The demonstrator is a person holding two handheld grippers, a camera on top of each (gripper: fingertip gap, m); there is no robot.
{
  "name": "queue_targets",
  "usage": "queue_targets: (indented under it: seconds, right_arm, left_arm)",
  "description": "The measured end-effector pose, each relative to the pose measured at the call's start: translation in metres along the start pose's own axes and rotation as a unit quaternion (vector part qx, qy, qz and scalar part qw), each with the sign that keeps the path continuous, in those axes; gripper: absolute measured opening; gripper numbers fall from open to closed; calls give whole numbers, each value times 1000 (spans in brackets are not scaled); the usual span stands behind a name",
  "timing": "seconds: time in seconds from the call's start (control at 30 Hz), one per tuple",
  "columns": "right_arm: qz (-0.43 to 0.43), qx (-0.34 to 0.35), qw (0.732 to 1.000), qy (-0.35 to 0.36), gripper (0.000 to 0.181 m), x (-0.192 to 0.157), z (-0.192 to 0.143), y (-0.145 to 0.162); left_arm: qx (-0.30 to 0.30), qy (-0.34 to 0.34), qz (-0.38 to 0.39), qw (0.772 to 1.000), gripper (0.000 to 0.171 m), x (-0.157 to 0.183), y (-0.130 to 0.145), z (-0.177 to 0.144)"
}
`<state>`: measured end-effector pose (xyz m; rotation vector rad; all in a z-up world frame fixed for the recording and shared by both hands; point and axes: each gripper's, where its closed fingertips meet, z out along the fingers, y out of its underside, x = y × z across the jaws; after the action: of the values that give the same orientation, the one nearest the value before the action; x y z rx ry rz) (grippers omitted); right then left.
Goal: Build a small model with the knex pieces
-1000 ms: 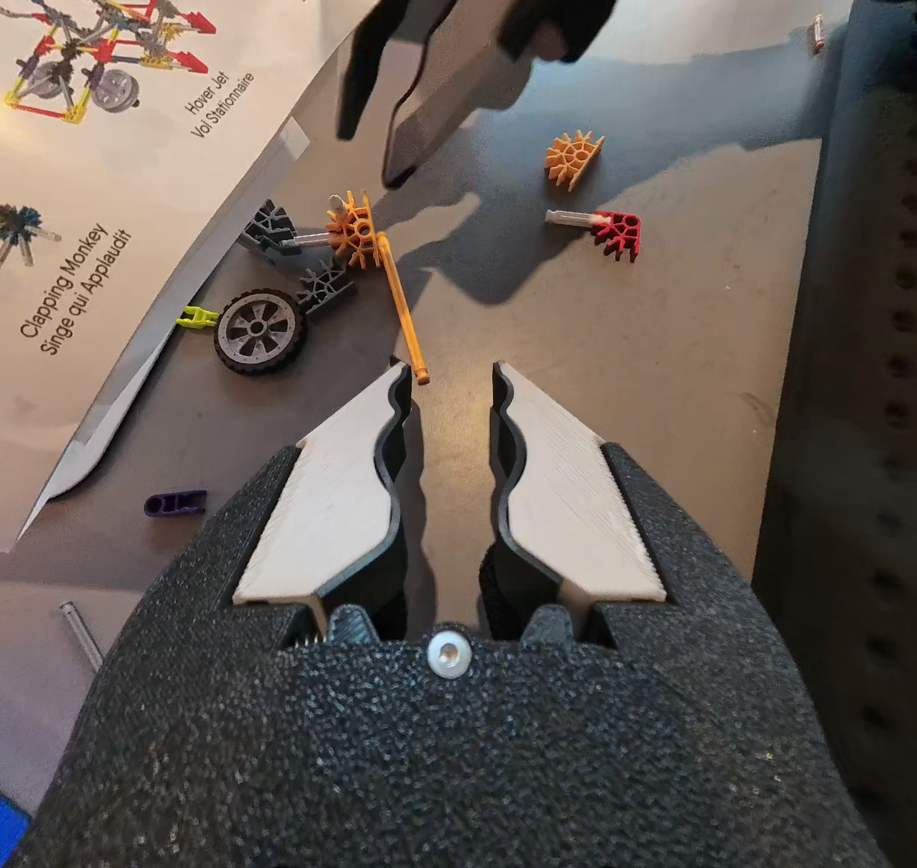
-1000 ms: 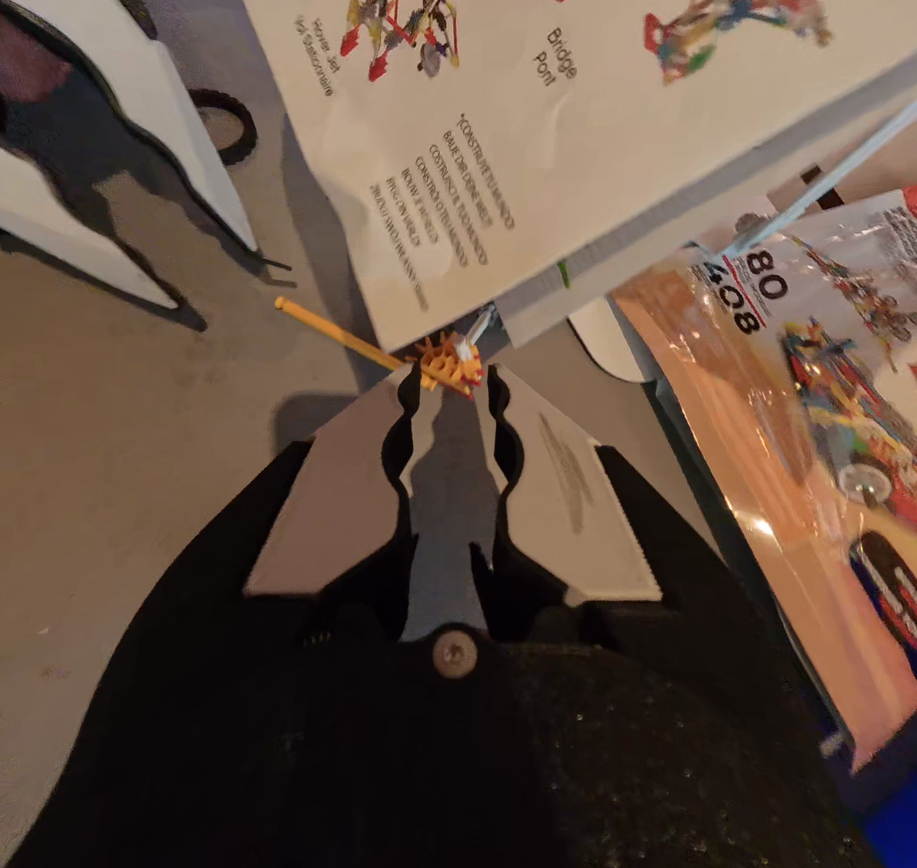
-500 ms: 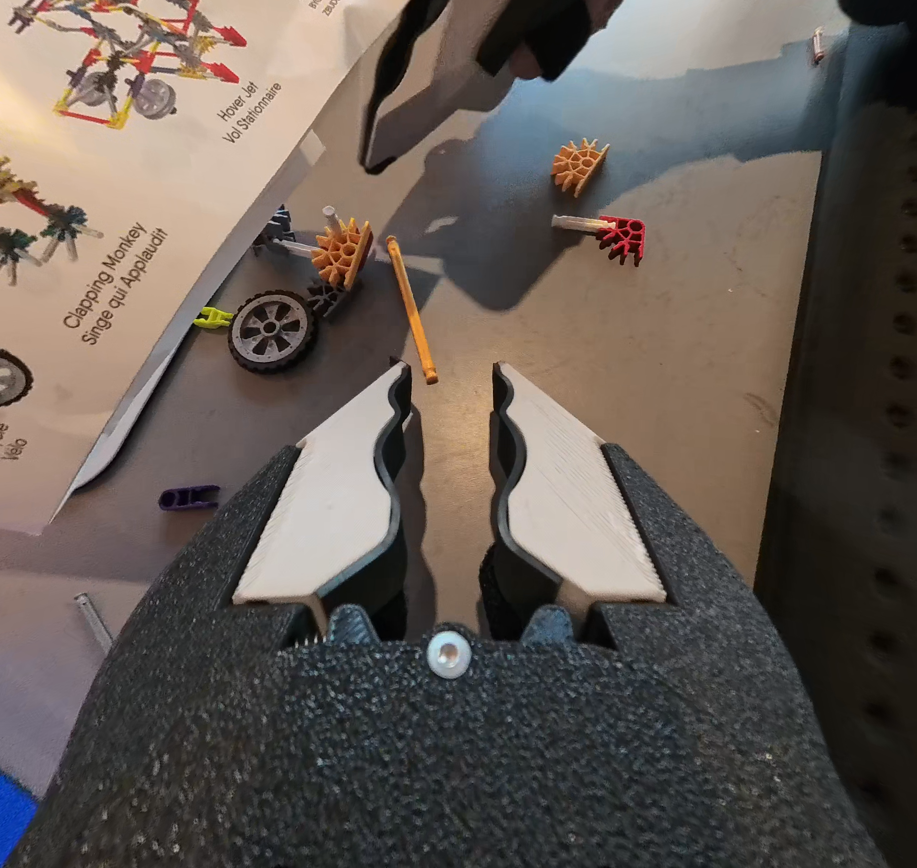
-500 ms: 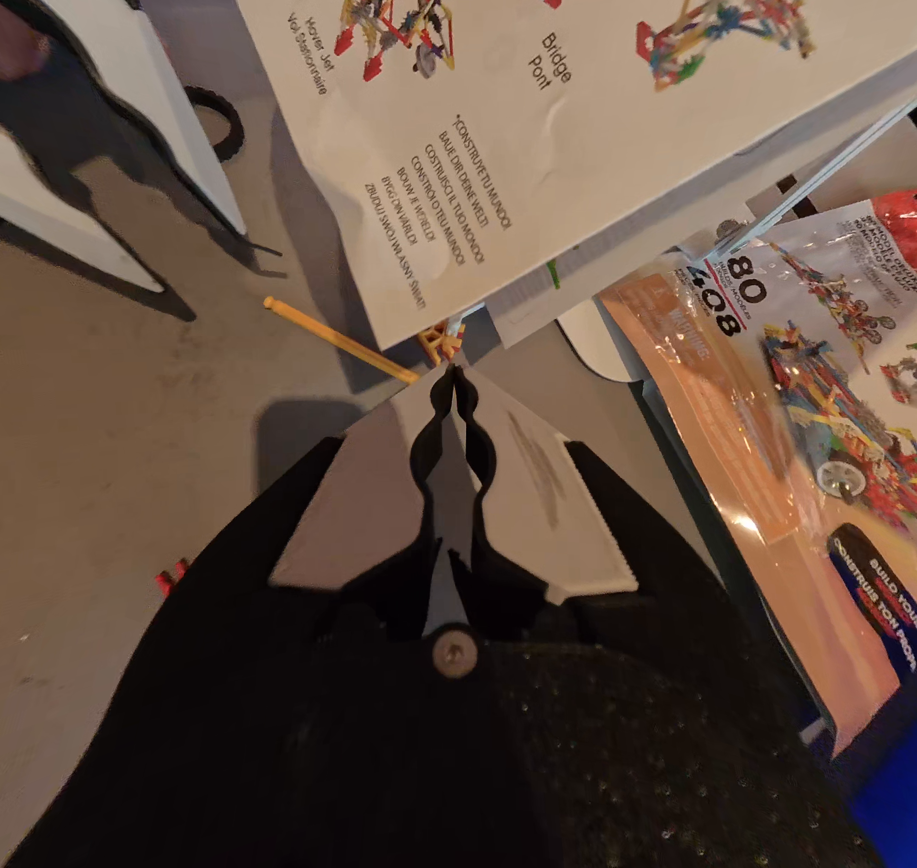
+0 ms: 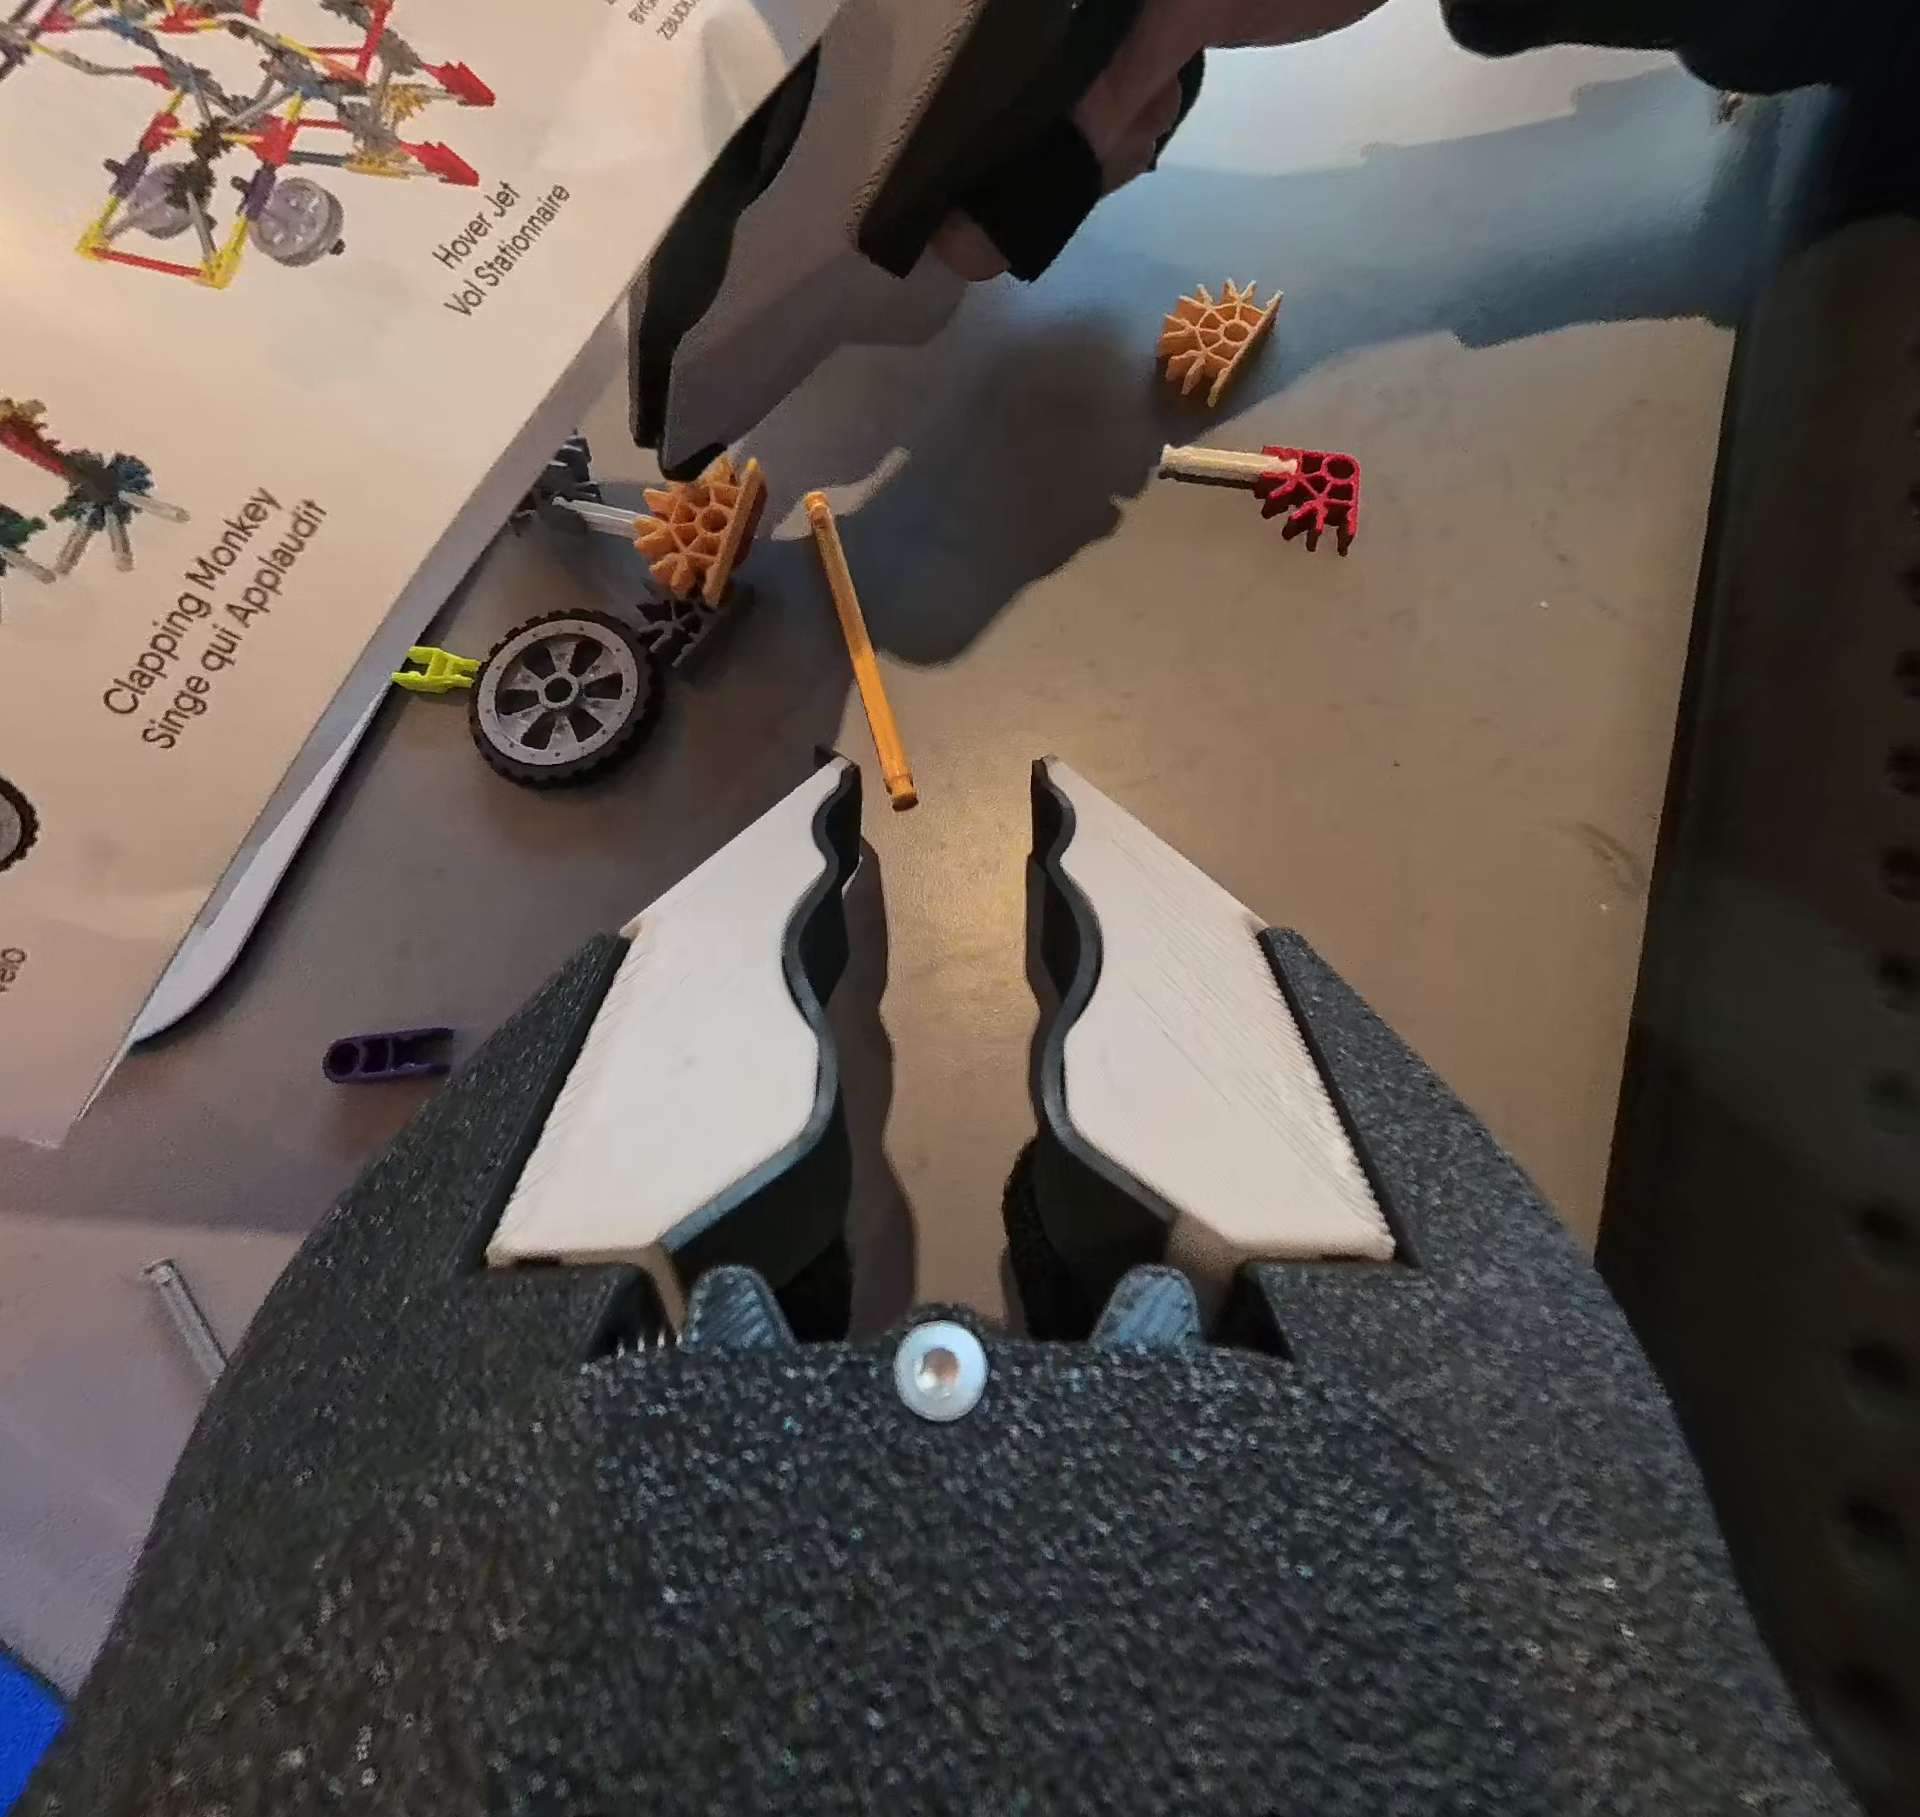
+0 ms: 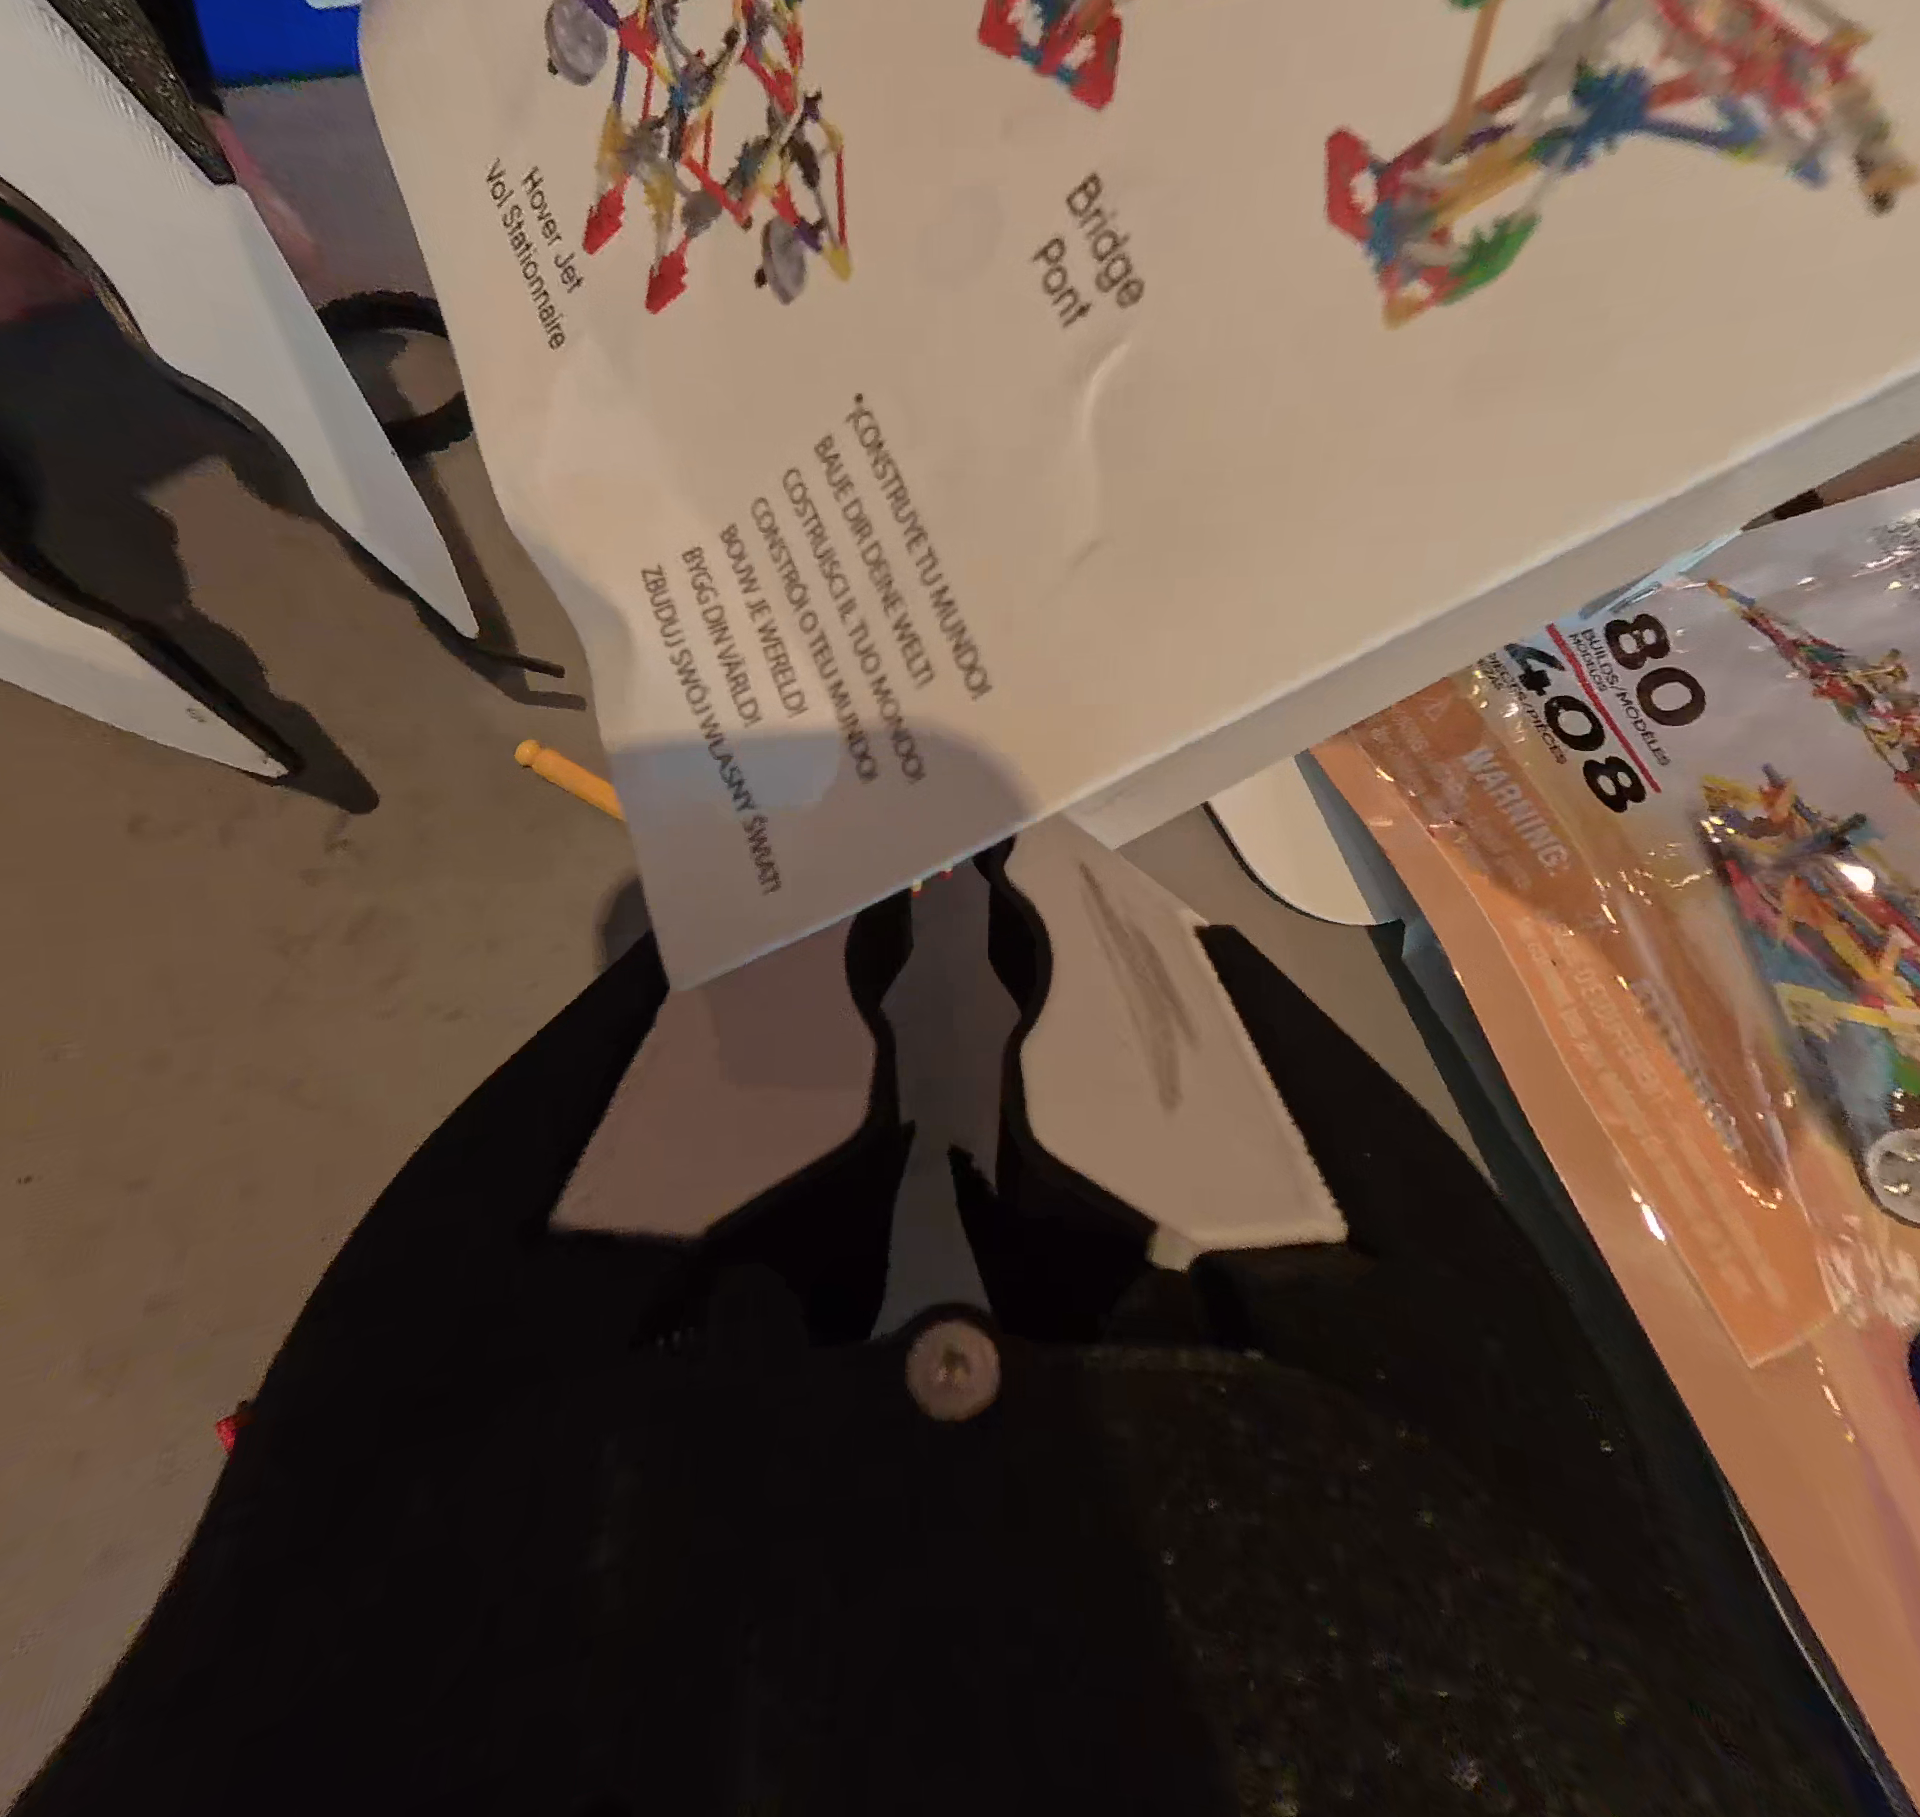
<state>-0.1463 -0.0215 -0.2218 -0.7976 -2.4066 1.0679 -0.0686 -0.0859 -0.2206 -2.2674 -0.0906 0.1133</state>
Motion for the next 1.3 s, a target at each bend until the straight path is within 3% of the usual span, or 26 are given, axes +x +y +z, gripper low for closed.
queue_targets:
  seconds: [0.37,0.6,0.83,1.07,1.3]
  right_arm:
    - [10,9,1000,4,5,-20,-38,1]
    - [5,30,999,-42,5,-82,-63,9]
    - [-4,5,997,-79,7,-122,-53,24]
    - [26,23,998,-53,20,-93,-81,22]
    - [30,-31,999,-14,33,-60,-100,55]
  left_arm:
    - [0,-6,-1,1000,31,-3,0,-3]
    - [7,-4,-1,1000,31,-2,-2,-6]
    - [21,26,32,999,35,14,-8,-3]
    - [18,46,80,996,36,31,-10,3]
    - [-3,32,84,996,36,21,-6,11]
